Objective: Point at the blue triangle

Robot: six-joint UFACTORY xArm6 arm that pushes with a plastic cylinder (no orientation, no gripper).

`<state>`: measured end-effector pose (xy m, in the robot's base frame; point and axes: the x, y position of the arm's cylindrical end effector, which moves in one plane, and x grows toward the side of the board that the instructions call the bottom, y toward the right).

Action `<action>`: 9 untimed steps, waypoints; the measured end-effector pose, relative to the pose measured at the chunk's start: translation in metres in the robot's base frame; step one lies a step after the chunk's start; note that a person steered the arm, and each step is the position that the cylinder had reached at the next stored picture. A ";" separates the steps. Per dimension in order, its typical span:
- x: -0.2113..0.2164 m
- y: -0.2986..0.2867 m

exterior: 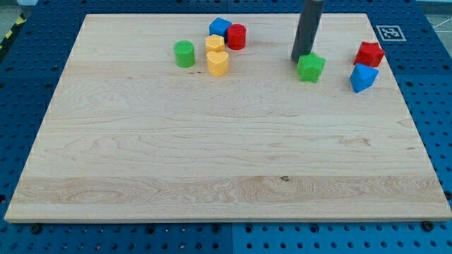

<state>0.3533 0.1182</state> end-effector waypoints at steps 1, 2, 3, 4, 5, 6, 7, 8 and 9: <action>0.082 -0.030; 0.162 -0.054; 0.189 -0.049; 0.198 0.033; 0.186 0.145; 0.121 0.182; 0.105 0.180; 0.096 0.176; 0.064 0.168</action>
<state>0.4175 0.2866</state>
